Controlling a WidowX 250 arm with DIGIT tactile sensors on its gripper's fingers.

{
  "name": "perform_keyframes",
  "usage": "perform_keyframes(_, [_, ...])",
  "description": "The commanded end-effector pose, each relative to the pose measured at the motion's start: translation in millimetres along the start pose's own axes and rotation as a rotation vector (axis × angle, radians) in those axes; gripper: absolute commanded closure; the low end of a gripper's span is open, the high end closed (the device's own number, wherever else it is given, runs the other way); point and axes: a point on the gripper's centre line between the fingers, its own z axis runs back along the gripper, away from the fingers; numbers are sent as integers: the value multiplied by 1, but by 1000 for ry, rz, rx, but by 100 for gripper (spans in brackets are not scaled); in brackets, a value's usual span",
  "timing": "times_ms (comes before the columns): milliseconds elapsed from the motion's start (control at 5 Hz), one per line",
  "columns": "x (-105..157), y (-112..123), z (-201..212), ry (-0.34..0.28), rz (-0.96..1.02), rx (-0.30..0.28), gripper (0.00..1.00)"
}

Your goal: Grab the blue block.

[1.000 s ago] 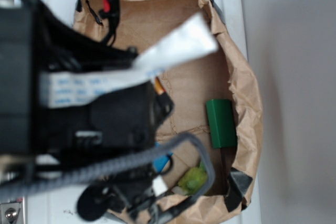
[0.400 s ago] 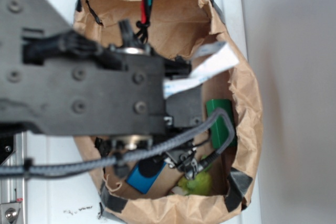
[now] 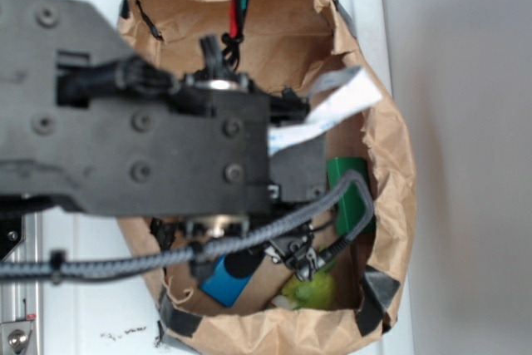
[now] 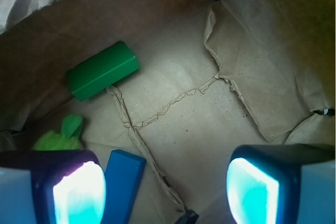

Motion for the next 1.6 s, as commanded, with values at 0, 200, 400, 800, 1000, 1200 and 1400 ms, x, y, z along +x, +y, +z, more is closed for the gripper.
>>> perform_keyframes(0, [-16,23,-23,20,-7,-44,0])
perform_keyframes(200, [-37,26,-36,70,-48,-71,0])
perform_keyframes(400, [-46,24,-42,74,-59,-83,0])
perform_keyframes(800, [-46,24,-42,74,-59,-83,0])
perform_keyframes(1000, [-46,24,-42,74,-59,-83,0])
perform_keyframes(1200, [-55,12,-36,119,-30,-116,0])
perform_keyframes(1400, [-63,-1,-28,131,-31,-141,0])
